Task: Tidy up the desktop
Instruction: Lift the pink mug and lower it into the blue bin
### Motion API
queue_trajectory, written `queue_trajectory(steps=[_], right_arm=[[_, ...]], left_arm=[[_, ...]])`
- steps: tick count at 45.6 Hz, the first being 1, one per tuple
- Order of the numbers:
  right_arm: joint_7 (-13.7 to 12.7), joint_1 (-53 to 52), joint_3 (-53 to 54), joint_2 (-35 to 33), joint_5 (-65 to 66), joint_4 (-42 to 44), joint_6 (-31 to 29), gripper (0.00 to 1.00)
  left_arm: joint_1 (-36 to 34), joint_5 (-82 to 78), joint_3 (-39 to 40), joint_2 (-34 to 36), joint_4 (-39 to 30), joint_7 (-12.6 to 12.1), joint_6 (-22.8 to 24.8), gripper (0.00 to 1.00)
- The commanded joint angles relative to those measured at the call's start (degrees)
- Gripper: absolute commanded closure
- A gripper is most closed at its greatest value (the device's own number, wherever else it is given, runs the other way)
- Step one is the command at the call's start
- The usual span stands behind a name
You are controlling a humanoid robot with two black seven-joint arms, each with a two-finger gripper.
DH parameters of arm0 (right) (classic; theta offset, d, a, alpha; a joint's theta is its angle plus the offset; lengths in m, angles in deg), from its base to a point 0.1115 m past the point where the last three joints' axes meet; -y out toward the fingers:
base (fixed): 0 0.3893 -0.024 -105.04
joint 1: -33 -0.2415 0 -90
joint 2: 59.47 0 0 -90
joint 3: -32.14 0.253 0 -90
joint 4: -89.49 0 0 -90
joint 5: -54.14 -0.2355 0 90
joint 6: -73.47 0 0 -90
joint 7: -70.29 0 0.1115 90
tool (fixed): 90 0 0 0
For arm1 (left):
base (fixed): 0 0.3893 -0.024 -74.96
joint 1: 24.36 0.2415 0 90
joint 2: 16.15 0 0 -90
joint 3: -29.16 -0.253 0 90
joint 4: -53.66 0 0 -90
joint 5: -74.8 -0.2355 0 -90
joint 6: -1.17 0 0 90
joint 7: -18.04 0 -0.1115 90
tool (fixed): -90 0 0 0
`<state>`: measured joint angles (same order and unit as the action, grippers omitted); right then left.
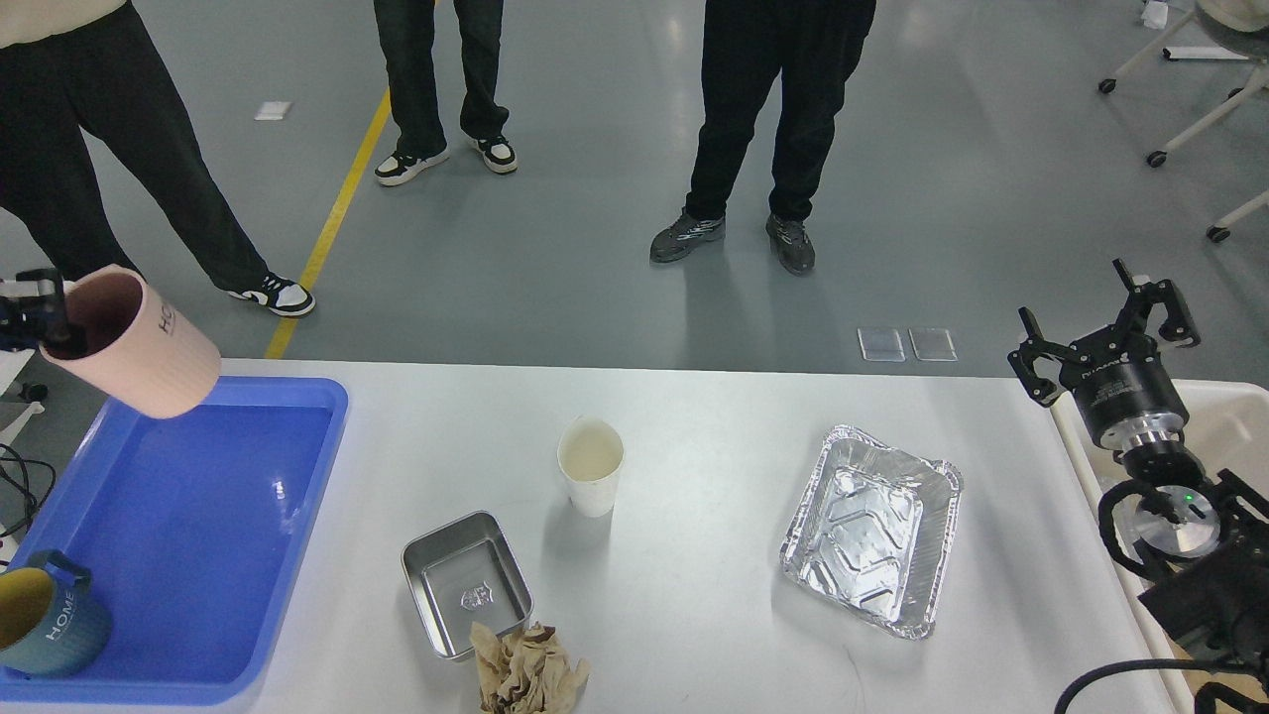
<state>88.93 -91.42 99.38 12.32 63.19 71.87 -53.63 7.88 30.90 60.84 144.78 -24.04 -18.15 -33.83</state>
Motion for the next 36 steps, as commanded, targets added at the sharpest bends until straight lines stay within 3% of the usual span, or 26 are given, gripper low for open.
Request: queue_trajectory(steps=[1, 17, 36], right_arm=[[0.0, 0.1, -0.1, -0.3, 0.0, 0.0, -0.2, 0.00], [0.0, 0.3, 0.0, -0.4, 0.0, 0.0, -0.3, 0.00], [0.0, 1.0, 0.0, -1.7, 0.0, -0.3, -0.4, 0.00]], left_arm=[[5.0, -4.2, 0.8, -1.8, 0.1, 0.2, 0.0, 1.00], [19.4, -13.0, 4.2, -6.4, 0.0, 1.3, 0.0, 1.00], [41.3, -28.6, 26.3, -17.9, 0.0, 1.4, 0.0, 1.00]])
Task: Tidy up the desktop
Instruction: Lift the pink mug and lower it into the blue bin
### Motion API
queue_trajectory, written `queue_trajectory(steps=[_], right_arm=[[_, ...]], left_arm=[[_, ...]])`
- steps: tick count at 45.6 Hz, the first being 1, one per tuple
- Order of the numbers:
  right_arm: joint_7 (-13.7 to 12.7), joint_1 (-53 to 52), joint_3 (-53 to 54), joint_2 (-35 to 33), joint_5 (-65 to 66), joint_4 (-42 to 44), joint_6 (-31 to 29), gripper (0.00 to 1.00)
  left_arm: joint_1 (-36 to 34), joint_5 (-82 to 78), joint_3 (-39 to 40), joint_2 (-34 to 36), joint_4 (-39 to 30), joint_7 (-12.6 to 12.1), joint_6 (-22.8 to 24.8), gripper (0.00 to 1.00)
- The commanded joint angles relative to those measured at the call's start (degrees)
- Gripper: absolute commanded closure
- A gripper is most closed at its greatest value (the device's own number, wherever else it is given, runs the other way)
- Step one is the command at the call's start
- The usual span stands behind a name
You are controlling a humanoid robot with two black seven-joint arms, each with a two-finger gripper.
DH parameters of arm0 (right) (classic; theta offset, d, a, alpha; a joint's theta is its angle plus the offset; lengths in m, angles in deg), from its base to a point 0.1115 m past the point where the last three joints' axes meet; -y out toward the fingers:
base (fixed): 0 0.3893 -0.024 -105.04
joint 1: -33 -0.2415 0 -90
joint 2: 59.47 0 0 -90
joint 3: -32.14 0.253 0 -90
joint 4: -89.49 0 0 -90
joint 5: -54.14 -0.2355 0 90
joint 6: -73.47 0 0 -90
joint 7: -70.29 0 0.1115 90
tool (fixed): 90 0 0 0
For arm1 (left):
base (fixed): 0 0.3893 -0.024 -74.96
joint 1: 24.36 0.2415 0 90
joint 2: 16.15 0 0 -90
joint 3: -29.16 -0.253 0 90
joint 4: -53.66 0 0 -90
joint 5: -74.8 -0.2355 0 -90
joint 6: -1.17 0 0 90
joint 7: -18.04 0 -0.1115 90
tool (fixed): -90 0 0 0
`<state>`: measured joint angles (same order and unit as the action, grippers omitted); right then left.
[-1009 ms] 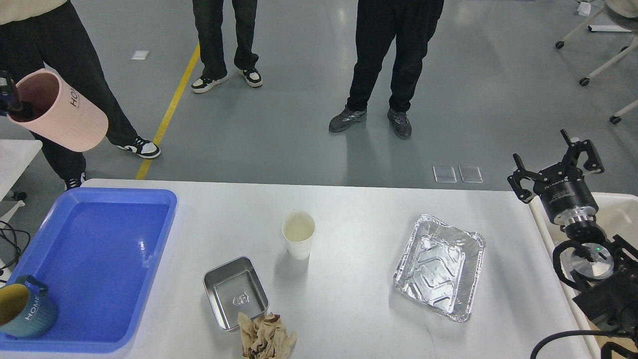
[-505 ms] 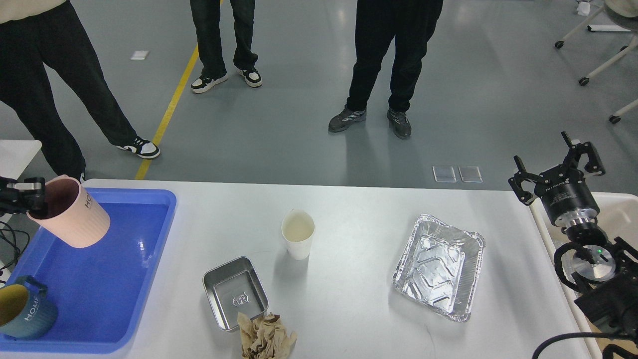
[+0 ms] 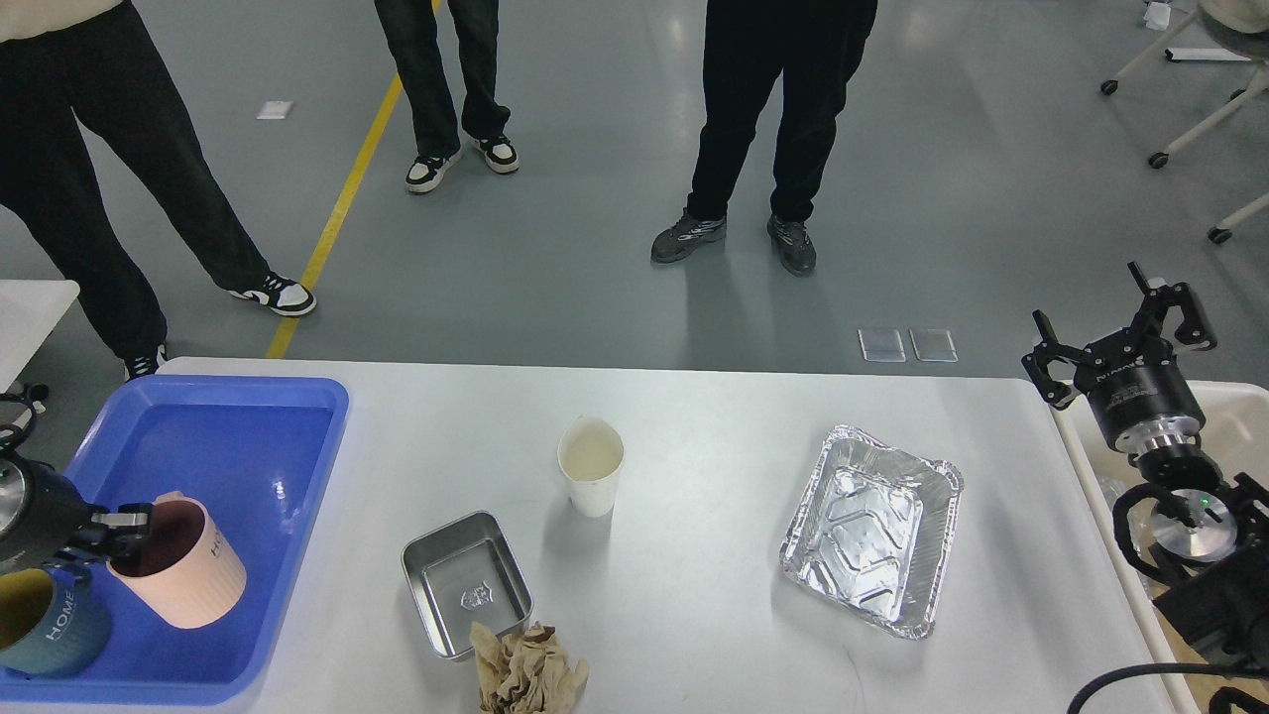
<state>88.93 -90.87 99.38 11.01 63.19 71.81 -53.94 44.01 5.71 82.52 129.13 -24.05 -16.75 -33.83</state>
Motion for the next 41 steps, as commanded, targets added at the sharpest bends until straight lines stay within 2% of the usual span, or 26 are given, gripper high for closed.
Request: queue_trajectory(steps=[1, 15, 28, 34, 41], right_arm=[[0.0, 0.6, 0.0, -0.5, 0.0, -0.3, -0.3, 0.00], [0.0, 0.7, 0.0, -0.8, 0.0, -0.3, -0.7, 0.00], [0.0, 0.7, 0.0, -0.8, 0.0, -0.3, -0.7, 0.00], [0.0, 0.7, 0.0, -0.7, 0.0, -0.3, -0.7, 0.00], [0.0, 0.7, 0.0, -0.7, 0.0, -0.4, -0.7, 0.00]], left_arm=[[5.8, -3.9, 5.0, -2.4, 0.0, 0.0, 0.0, 1.00], [6.8, -6.3, 5.5, -3.3, 0.3, 0.0, 0.0, 1.00], [6.9, -7.5, 5.3, -3.2, 1.2, 0.6, 0.0, 0.94], [6.9, -7.5, 5.3, -3.2, 1.9, 0.6, 0.0, 0.89], [6.9, -7.4, 5.2, -3.2, 2.0, 0.6, 0.0, 0.75]])
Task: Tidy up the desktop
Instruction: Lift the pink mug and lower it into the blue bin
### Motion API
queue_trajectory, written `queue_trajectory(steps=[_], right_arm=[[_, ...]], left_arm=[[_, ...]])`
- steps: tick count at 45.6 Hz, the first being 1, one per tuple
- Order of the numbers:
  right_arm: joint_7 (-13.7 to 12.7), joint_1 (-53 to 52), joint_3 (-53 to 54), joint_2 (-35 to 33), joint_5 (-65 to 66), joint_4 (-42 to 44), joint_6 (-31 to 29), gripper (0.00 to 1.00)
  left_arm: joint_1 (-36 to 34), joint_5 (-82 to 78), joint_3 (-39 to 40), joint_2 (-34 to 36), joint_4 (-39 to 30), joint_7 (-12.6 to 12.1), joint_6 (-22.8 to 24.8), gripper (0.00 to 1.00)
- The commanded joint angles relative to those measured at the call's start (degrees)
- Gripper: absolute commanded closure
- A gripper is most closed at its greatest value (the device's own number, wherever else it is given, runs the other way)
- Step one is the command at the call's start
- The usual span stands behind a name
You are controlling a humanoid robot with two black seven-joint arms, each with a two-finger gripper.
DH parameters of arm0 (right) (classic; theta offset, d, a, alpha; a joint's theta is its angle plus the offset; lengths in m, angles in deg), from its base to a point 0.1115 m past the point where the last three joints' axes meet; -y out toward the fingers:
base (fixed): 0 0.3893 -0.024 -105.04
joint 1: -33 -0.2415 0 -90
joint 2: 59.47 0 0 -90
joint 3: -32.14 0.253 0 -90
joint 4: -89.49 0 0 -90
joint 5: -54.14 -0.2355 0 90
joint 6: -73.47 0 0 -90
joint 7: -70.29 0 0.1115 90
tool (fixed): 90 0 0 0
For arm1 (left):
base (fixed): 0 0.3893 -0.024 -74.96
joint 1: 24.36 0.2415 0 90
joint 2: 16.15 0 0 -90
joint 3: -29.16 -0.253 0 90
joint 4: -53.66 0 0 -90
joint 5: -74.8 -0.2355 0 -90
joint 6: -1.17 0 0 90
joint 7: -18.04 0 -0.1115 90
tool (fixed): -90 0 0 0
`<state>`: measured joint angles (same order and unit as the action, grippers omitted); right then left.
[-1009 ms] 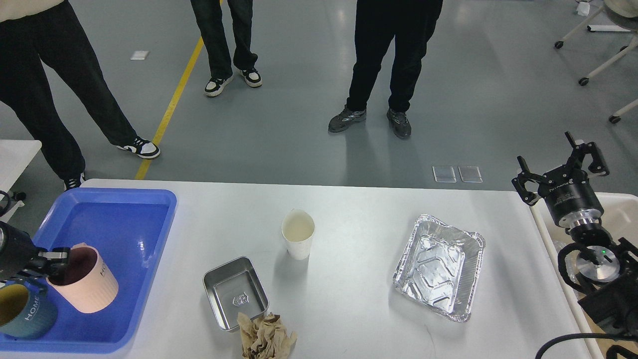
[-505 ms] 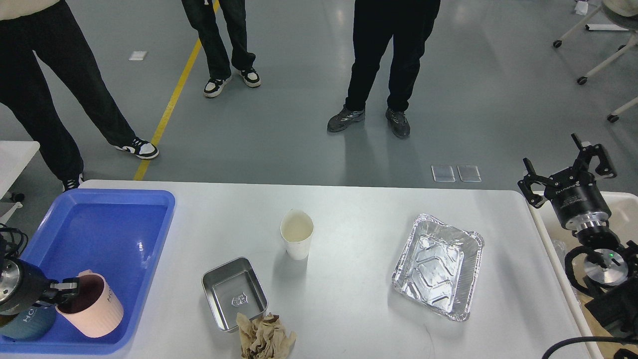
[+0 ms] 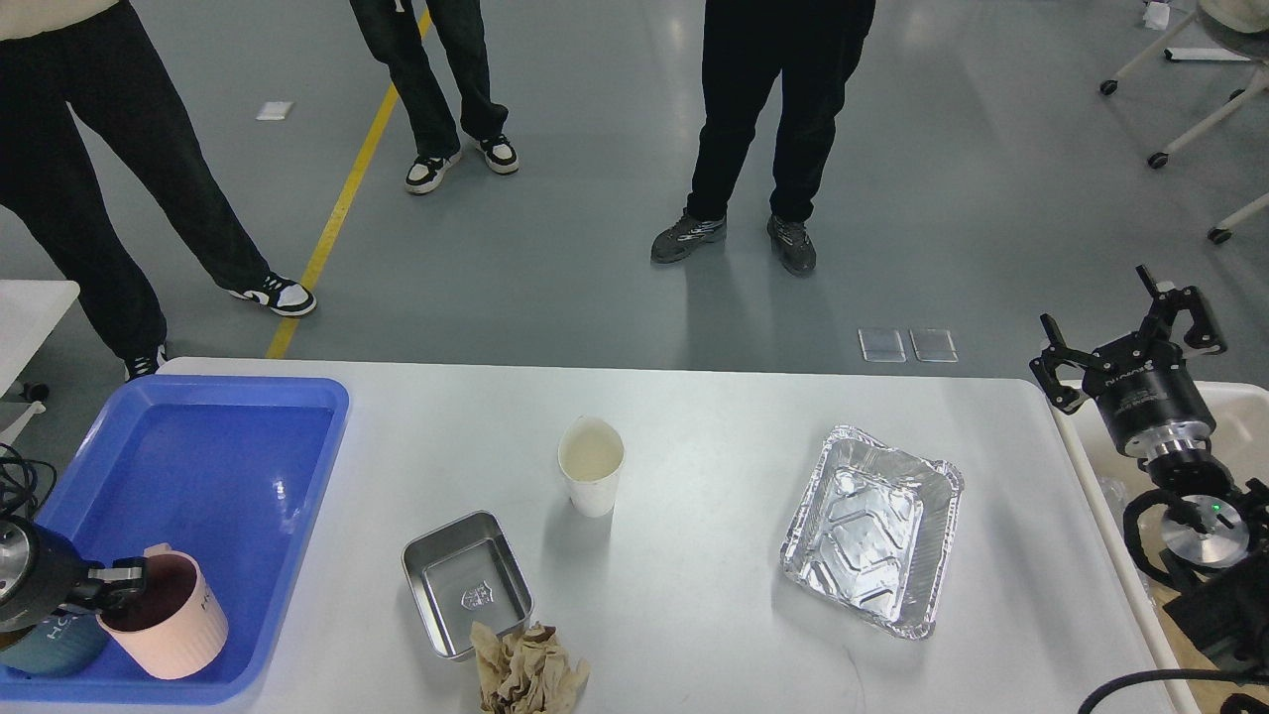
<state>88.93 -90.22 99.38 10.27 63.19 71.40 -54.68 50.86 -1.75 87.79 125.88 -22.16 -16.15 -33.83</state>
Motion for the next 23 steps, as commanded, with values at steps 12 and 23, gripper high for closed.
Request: queue_trajectory(steps=[12, 23], right_arm=[[0.0, -0.1, 0.0, 0.0, 0.0, 0.0, 0.0, 0.00], [0.0, -0.3, 0.0, 0.1, 0.0, 0.0, 0.0, 0.00]], left_arm=[[-0.2, 0.8, 1.0, -0.1, 0.2, 0.9, 0.0, 0.42], [-6.0, 8.4, 3.9, 2.7, 0.3, 2.7, 0.0, 0.05]])
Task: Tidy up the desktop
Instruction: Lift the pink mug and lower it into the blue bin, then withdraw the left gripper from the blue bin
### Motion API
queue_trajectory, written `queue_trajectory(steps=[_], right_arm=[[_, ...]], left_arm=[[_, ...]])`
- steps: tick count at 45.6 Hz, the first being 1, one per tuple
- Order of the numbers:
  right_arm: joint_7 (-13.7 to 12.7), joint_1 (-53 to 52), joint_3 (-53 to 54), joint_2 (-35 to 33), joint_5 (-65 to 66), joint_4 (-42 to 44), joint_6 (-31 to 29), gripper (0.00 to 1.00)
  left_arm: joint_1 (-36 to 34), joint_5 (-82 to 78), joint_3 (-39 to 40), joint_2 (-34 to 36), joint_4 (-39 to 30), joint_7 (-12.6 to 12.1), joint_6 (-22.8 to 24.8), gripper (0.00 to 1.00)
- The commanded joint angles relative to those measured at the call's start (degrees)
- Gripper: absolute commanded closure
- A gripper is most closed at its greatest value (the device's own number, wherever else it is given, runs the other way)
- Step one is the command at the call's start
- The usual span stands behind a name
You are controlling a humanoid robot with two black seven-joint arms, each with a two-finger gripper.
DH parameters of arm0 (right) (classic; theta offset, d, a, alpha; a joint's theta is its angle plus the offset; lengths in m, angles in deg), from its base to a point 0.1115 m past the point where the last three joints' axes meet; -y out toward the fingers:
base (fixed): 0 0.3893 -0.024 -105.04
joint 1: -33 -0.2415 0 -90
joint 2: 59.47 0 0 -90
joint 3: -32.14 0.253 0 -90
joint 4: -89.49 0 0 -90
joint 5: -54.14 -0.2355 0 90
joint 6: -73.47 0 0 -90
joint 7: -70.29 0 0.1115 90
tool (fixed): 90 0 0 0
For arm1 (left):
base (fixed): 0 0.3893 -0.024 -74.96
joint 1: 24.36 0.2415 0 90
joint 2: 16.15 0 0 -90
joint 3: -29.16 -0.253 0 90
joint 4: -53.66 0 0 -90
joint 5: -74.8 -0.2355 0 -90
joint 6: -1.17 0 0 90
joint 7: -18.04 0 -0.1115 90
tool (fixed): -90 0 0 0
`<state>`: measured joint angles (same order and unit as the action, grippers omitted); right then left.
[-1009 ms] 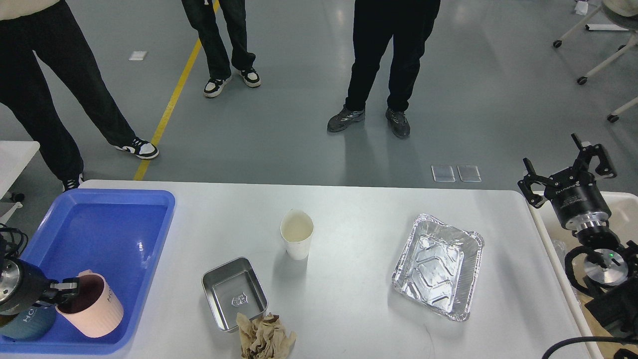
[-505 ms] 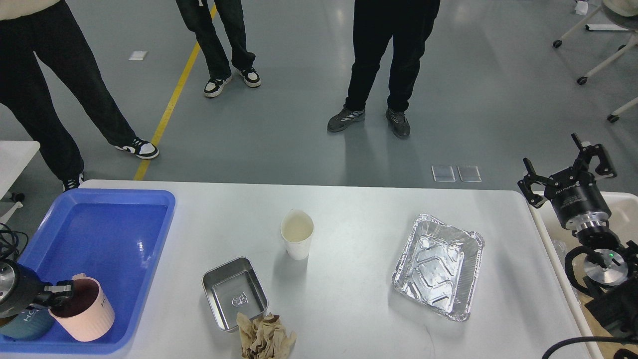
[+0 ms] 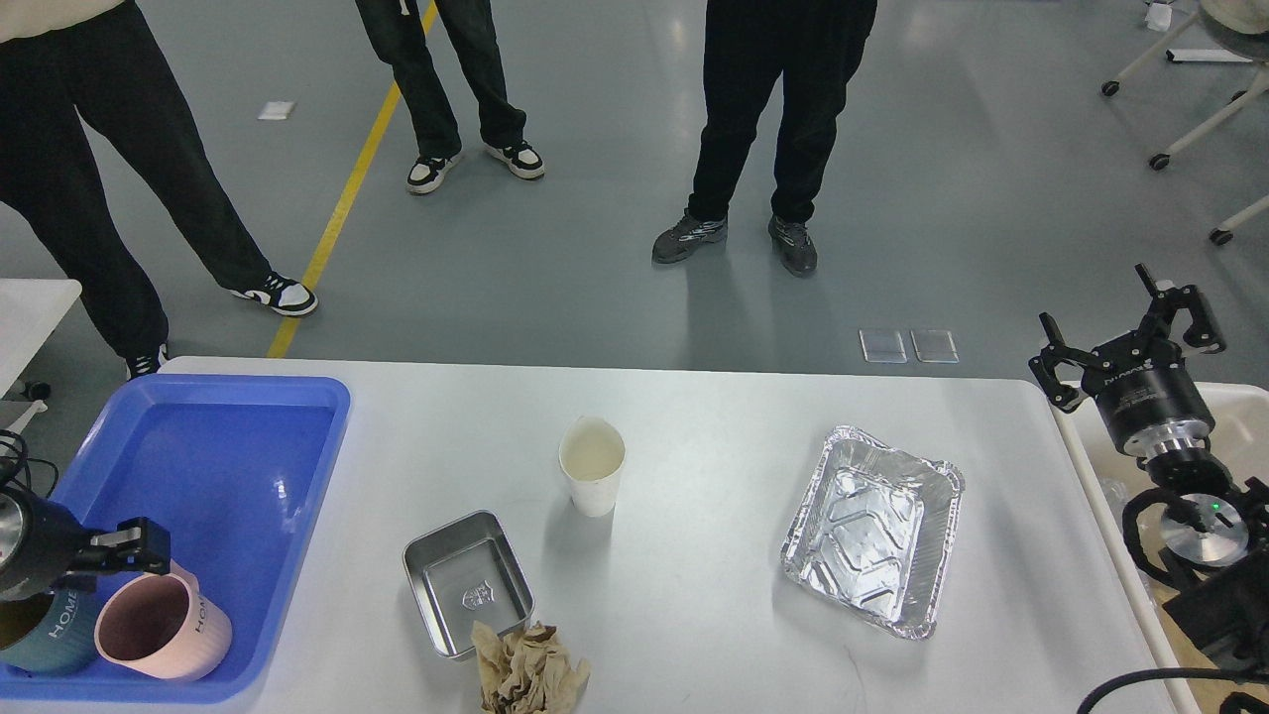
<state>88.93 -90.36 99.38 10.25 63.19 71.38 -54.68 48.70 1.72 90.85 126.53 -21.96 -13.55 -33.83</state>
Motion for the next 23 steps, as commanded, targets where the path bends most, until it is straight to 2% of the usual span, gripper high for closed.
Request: queue_trajectory(steps=[1, 19, 23], right_arm=[[0.0, -0.2, 0.0, 0.1, 0.0, 0.1, 0.0, 0.00], [0.0, -0.1, -0.1, 0.2, 0.0, 0.1, 0.0, 0.00], [0.0, -0.2, 0.0, 0.2, 0.0, 0.1, 0.1, 0.00]], left_arm=[[-5.5, 6.2, 0.8, 3.2, 0.3, 0.1, 0.0, 0.04], [-37.4, 30.0, -0.3, 15.0, 3.8, -2.2, 0.0, 0.04], [-43.4, 32.7, -2.4, 15.8, 5.4, -2.9, 0.0, 0.04]])
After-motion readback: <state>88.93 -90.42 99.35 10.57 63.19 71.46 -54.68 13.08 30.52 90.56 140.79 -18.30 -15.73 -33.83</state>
